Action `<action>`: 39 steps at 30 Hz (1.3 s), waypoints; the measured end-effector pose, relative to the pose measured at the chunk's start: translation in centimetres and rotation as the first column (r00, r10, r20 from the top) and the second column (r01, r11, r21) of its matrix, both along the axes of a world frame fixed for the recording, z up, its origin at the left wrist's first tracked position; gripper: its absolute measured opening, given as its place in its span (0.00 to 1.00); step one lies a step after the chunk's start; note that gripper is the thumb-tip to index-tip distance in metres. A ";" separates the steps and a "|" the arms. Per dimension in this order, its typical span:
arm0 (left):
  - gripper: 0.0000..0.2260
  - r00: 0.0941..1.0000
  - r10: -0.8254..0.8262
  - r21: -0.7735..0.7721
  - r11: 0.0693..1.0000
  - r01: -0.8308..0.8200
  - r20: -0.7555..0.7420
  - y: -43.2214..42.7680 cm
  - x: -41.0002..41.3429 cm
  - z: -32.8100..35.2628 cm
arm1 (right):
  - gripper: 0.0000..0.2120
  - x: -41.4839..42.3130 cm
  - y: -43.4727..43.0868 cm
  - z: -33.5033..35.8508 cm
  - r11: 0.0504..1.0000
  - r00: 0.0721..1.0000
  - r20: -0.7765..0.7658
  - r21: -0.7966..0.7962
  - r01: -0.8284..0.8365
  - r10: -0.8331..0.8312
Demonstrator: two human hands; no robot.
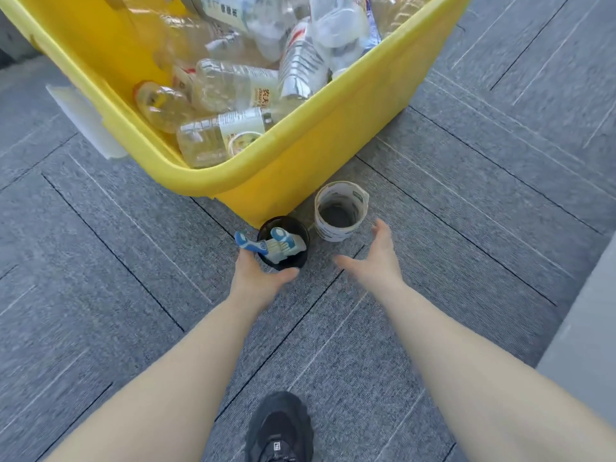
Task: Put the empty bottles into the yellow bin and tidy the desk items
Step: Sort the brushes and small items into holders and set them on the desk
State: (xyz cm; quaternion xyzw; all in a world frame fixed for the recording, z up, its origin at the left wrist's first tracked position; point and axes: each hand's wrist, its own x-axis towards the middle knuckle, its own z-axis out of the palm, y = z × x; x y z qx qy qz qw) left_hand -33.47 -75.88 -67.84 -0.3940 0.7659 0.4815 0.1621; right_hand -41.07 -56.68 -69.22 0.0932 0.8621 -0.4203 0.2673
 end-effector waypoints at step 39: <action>0.35 0.916 -0.106 0.052 0.989 0.137 -0.387 4.4 8.3 25.6 | 0.42 9.5 2.4 24.0 0.988 0.954 -0.258 -0.072 0.139 -0.153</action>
